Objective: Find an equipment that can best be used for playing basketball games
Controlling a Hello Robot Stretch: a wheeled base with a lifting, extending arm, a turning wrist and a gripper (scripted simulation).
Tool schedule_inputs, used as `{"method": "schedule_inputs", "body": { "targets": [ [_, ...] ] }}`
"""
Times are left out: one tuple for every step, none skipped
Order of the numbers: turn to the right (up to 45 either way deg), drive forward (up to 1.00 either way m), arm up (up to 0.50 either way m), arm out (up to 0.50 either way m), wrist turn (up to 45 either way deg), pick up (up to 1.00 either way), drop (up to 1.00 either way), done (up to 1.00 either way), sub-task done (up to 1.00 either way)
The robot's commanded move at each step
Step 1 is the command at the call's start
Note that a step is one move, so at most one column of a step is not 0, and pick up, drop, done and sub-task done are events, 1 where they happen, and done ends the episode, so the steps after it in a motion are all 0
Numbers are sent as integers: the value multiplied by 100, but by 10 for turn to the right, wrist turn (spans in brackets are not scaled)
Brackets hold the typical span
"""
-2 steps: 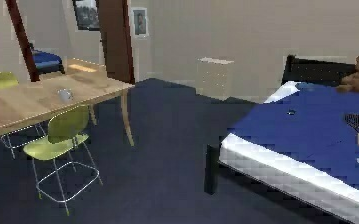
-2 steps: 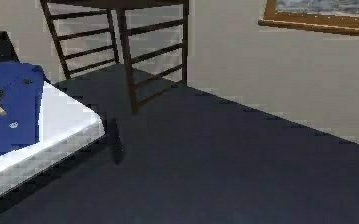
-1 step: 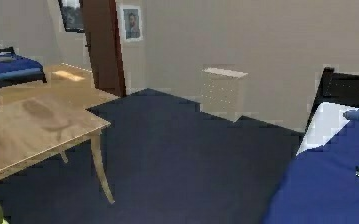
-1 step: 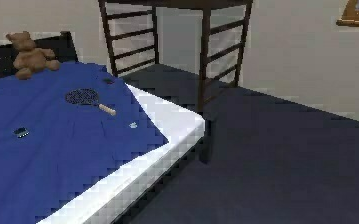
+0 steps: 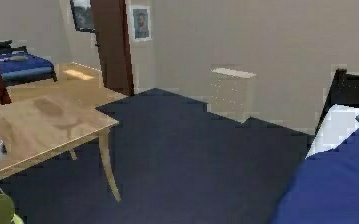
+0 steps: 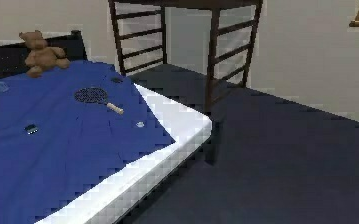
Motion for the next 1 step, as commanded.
{"method": "schedule_inputs", "body": {
  "targets": [
    [-150,0,0,0,0,0,0,0,0]
  ]
}}
